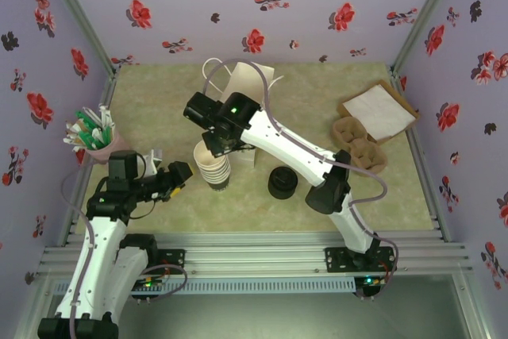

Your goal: Pack the takeout coffee

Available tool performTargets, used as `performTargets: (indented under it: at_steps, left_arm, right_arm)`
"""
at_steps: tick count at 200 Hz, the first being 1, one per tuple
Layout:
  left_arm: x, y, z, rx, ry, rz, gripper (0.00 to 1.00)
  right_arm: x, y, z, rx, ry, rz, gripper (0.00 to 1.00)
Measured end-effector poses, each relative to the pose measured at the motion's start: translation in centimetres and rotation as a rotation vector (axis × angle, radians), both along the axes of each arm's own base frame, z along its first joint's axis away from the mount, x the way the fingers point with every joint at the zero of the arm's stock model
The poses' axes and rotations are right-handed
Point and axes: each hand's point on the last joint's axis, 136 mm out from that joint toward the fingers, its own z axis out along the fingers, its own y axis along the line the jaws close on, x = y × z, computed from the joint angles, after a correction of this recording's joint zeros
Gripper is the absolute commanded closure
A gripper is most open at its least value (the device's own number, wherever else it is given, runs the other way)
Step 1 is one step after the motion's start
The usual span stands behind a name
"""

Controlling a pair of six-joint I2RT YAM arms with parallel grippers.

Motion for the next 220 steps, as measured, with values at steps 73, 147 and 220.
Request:
performTargets:
  at_steps: [73,147,220]
  left_arm:
    - [0.2,-0.3,0.7,-0.021,-0.03,-0.018,0.27]
    - [0.7,-0.6,1.3,-0.037,-0.066,-0.032,0.27]
    - [0.8,-0.8,1.4,-0.049,-0.08,-0.038,0.34]
  right_arm:
    - [0.0,0.3,0.0,0.009,0.002,0.002,1.0]
    - [-0.2,1.0,0.2,0.055,0.026,0.002,1.0]
    - [-0.2,0.5,0.2,0.12,0.084,-0.036,1.0]
